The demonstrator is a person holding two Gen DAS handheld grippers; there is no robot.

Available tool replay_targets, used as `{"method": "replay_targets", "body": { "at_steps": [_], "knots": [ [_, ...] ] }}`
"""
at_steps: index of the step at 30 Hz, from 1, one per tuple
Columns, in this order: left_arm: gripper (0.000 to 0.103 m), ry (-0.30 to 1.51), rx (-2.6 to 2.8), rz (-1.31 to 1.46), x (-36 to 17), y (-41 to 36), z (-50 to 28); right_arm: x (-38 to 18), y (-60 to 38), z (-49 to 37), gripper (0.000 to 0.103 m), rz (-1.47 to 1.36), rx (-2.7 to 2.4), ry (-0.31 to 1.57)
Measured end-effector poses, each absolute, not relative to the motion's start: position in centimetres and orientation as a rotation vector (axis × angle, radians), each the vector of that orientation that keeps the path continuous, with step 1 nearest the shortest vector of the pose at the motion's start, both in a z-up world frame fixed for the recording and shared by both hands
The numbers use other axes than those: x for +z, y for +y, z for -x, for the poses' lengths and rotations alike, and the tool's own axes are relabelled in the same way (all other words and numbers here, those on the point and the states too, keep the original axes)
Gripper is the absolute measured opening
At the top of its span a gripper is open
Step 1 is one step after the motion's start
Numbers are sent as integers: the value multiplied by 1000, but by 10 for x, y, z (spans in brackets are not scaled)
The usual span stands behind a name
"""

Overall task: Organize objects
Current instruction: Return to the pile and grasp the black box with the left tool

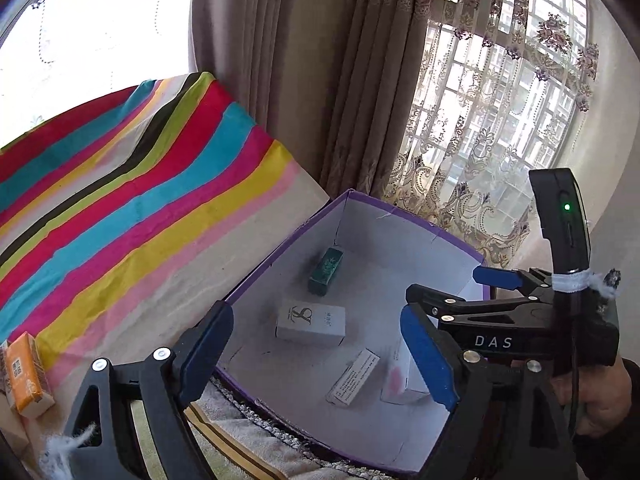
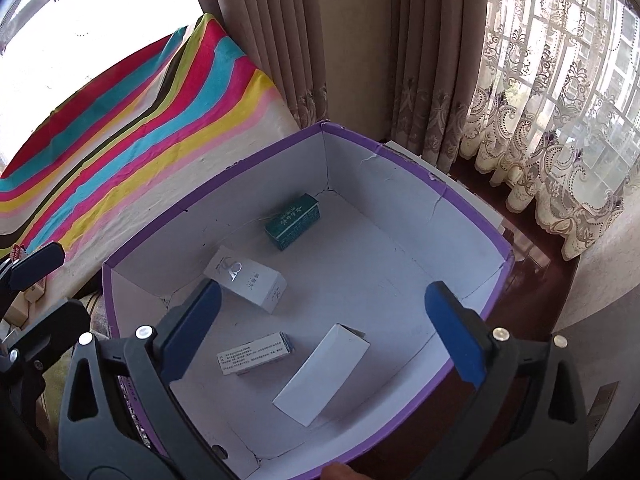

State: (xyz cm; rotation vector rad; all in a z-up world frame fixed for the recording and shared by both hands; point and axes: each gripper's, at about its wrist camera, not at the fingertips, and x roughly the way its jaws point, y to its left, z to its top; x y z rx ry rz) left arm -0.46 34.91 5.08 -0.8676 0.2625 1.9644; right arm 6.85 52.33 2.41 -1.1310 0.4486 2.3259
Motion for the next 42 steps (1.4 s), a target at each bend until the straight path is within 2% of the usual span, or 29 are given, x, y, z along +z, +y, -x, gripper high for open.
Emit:
{"method": "replay_targets", "body": {
  "at_steps": [11,21,27,35,42],
  "knots": [
    [87,161,2116,835,61,298,22,42,494,-52,102,1074,2392,516],
    [86,12,2348,779,72,209,52,49,434,-17,102,1069,2555,523],
    [86,-98,2534,760,79,141,72,47,395,6,102,1104,2649,458],
    [84,-163,2663,912,70,70,110,46,367,24,102,1140,2704,403],
    [73,-115,2624,1119,50,55,148,45,344,40,102,1193,2755,374]
  ]
}}
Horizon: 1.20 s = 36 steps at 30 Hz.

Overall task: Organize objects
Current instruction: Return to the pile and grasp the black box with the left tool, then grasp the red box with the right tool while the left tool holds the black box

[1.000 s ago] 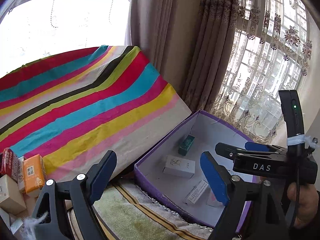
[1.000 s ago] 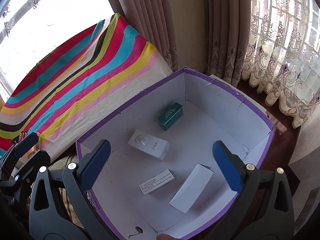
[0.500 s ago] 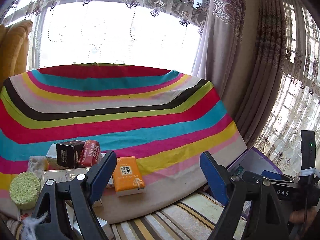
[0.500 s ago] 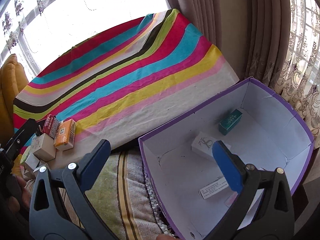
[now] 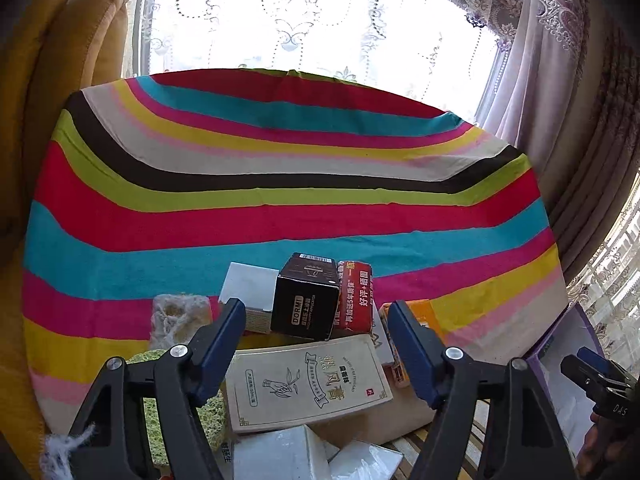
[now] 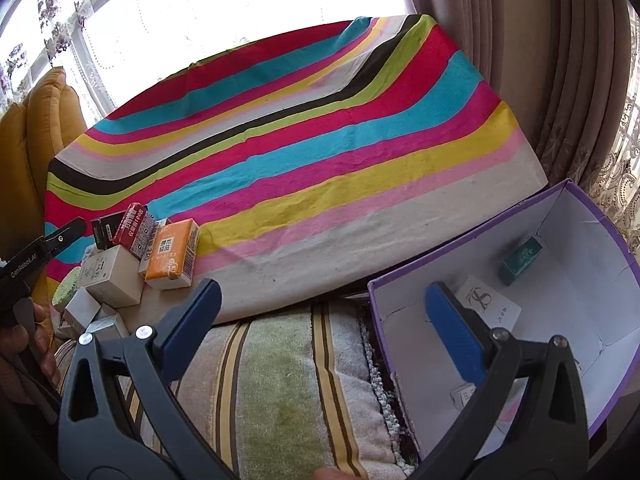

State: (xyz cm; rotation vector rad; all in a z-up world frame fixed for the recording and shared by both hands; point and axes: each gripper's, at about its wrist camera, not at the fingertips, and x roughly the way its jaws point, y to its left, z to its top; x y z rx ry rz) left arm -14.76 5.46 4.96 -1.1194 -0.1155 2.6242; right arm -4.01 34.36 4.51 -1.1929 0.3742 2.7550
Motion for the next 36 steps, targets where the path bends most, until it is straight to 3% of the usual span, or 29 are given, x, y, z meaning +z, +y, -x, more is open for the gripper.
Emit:
{"method": "replay_targets", "body": {
  "at_steps": [7,10,14,36],
  "knots": [
    [71,-45,2593,1217,39,62,168,46,316,57,102,1227,2817,344],
    [62,-24,2586,1252,36,64,175,48,305,65,102,1234,2842,334],
    [42,-28,2565,1294,29,63,182,51,288,76,102,1245,2878,301],
    [39,-225,2479,1156,33,47,173,41,214,143,102,1362,2933,259]
  ]
}}
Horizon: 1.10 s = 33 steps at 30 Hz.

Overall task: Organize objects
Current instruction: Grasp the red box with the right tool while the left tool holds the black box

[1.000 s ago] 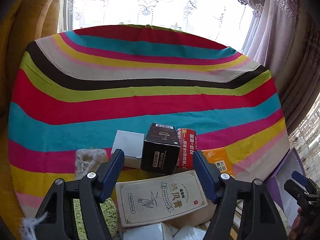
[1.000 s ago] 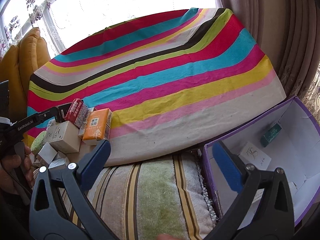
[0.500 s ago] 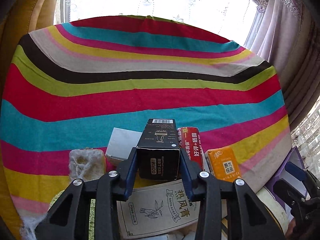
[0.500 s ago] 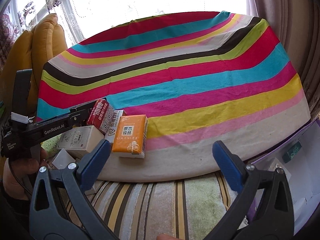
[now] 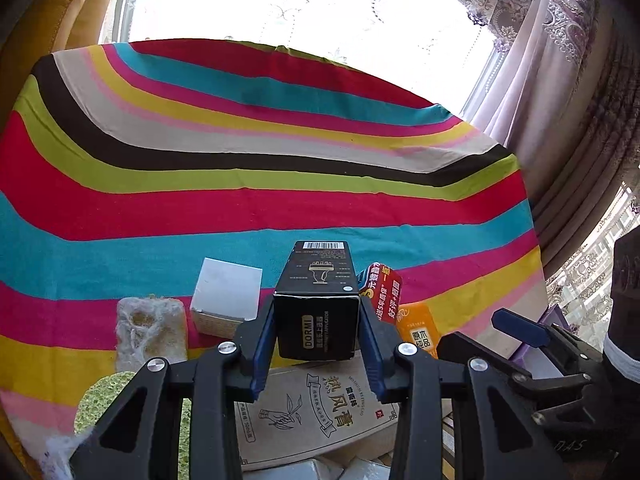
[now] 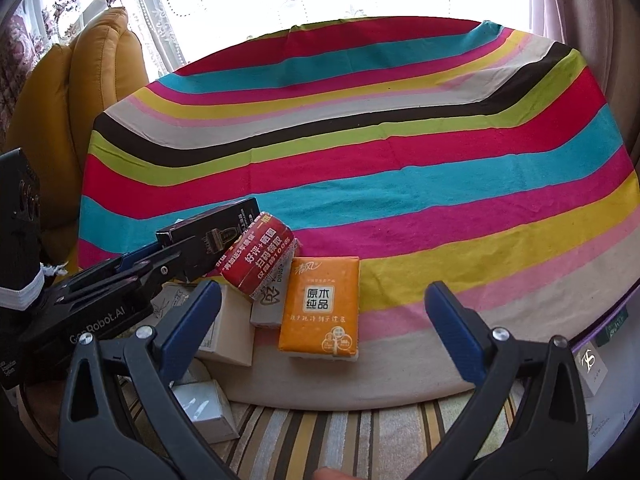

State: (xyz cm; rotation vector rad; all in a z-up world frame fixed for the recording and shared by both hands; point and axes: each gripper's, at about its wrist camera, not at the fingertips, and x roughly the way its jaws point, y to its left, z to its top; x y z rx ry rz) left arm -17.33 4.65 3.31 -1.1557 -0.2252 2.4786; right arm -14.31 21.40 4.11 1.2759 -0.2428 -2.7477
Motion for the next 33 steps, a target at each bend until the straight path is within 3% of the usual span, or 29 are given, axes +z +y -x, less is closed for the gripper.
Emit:
{"method": "replay_targets", "body": {
  "at_steps": [7,21,28,30,32,33],
  "knots": [
    [39,-336,2486,1105,37,28,172,38,213,162,102,-1322,-2676,-393],
    [39,-498,2637,894,56,-12,162,26,189,202,101,-1527,-2597,-507],
    [39,-517,2645,859,56,-15,159,17,176,208,77,-1539,-2609,-382],
    [39,-516,2649,853,55,-15,158,17,174,207,65,-1519,-2610,-338],
    [39,-512,2652,844,54,-14,157,17,172,206,45,-1494,-2612,-307],
    [39,-506,2656,841,53,-13,156,17,172,205,42,-1474,-2615,-307]
  ]
}}
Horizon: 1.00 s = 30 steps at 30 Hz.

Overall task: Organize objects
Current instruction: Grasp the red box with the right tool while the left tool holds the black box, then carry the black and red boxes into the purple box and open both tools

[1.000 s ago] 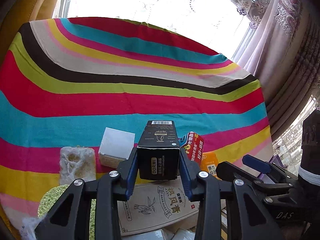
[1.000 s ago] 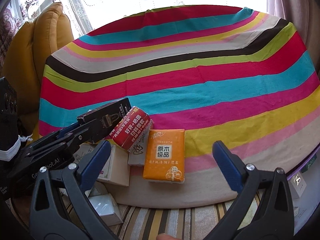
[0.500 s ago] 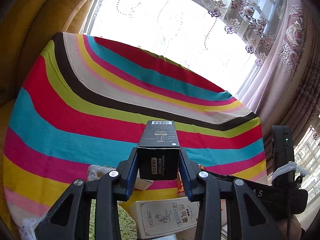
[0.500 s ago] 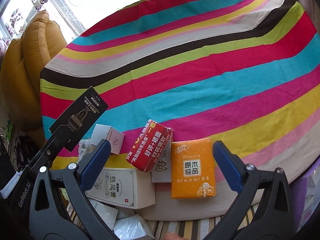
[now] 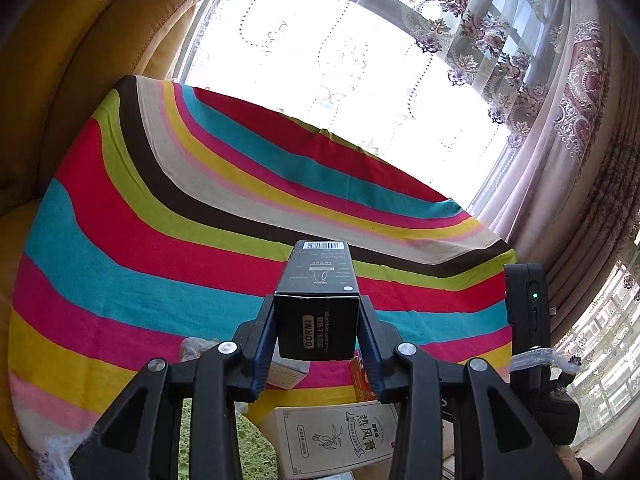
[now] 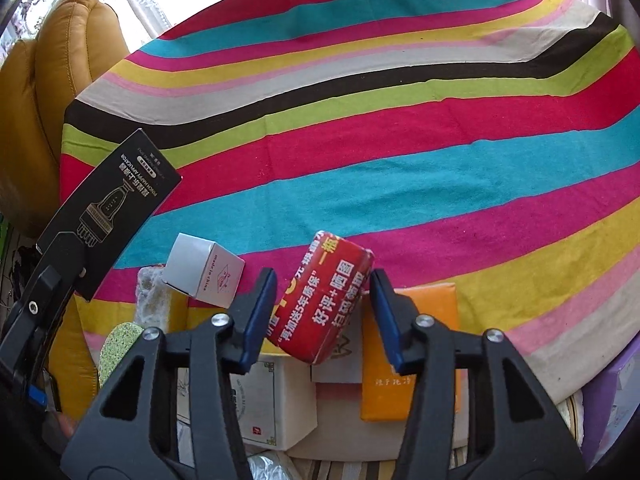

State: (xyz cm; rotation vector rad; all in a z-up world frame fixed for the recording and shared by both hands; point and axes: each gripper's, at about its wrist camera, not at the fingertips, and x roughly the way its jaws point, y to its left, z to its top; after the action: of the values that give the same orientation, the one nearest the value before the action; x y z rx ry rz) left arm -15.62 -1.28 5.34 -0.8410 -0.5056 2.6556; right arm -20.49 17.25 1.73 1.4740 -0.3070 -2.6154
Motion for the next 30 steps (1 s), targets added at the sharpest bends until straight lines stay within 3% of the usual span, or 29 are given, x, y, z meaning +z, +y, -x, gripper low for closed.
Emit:
{"method": "replay_targets", "body": {
  "at_steps": [2,4,13,30],
  "knots": [
    [39,-501,2654,838,52,-11,156,19,172,202,34,-1427,-2624,-299],
    [39,-497,2654,830,50,-9,155,23,172,198,33,-1373,-2645,-303],
    [39,-429,2641,765,56,10,143,46,190,169,32,-1191,-2793,-247],
    [39,-287,2431,798,60,87,108,46,270,106,32,-1272,-2927,-238]
  ]
}}
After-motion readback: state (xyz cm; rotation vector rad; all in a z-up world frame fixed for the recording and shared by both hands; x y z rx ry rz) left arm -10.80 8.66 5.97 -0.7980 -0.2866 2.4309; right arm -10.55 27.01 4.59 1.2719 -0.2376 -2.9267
